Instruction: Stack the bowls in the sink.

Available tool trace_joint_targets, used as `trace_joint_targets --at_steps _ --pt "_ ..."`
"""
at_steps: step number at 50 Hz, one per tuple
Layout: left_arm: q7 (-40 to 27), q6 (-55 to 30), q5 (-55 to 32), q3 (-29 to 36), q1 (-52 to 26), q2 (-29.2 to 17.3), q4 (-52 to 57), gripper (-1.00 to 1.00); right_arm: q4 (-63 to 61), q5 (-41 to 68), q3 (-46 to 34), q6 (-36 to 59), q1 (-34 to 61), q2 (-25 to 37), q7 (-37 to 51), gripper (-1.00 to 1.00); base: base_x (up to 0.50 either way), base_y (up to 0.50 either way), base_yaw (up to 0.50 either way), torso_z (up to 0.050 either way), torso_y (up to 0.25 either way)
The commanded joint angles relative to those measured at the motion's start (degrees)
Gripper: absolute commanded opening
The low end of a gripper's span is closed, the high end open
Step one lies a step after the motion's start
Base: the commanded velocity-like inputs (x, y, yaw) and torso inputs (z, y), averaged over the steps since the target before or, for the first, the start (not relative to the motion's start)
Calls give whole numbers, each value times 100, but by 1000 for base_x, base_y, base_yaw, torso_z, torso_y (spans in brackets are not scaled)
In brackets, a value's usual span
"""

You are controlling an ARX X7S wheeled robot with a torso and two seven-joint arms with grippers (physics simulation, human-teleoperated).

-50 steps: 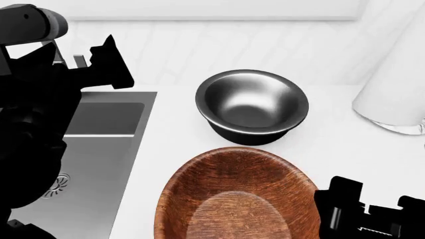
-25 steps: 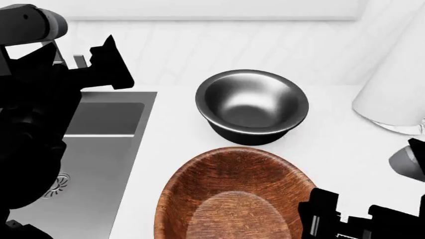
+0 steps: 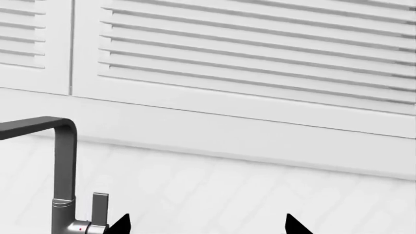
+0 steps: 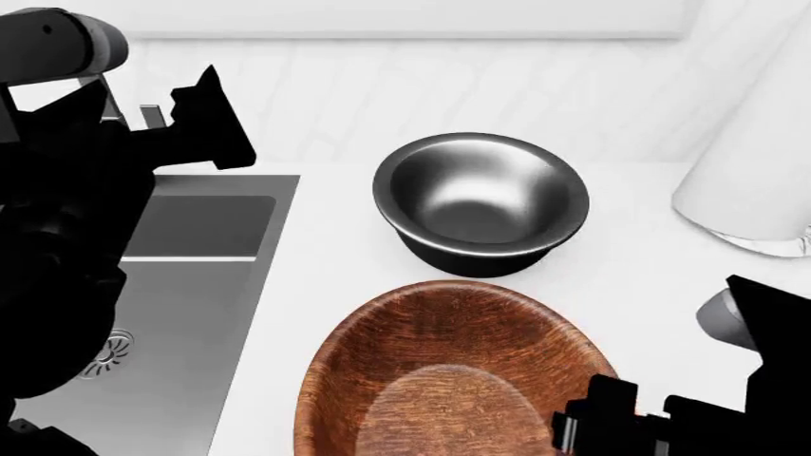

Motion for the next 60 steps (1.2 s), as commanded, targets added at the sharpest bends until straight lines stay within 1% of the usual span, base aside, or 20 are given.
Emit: trace_joint_targets --at_steps 1,9,17,25,26,30,31,32,40,43,47,49,54,60 --pt "-56 39 -66 21 14 -33 0 100 -35 -27 53 -97 -3 -109 61 -100 0 0 0 0 0" --pt "-79 75 -112 31 44 -59 9 100 -86 50 141 -114 61 -132 143 -100 0 0 0 0 0" --pt "-105 108 -135 64 29 -78 -29 100 -109 573 566 43 582 -57 493 -100 0 0 0 0 0" --pt "-143 131 -177 82 19 -98 -40 100 -5 1581 1374 315 1639 -167 1354 -100 0 0 0 0 2" --pt "-149 131 -191 72 16 -104 -44 100 117 2078 1725 480 2162 -290 1826 -100 0 0 0 0 0" --pt "-165 149 -212 76 29 -116 -30 100 334 2621 2122 719 2746 -365 2427 -100 0 0 0 0 0" --pt "-175 147 -232 70 30 -117 -22 100 389 2711 2163 770 2884 -370 2544 -100 0 0 0 0 0" --pt "-178 149 -244 69 34 -120 -16 100 467 2769 1971 849 3222 -340 2603 -100 0 0 0 0 0" --pt "-191 192 -258 110 59 -148 1 100 1040 2280 1933 1912 3247 208 2606 -100 0 0 0 0 0" --pt "-196 211 -255 134 78 -153 13 100 1252 2148 1904 2158 3247 201 2606 -100 0 0 0 0 0" --pt "-206 231 -253 142 56 -173 -23 100 1740 1728 1816 2732 3247 169 2606 -100 0 0 0 0 0" --pt "-206 248 -248 153 64 -179 -25 100 1815 1704 1902 2861 3247 251 2606 -100 0 0 0 0 0" --pt "-219 264 -269 194 89 -178 4 100 2024 1567 2157 3360 3246 696 2606 -100 0 0 0 0 0" --pt "-249 265 -310 195 67 -192 -18 100 2161 1548 2385 3652 3246 865 2606 -100 0 0 0 0 0"
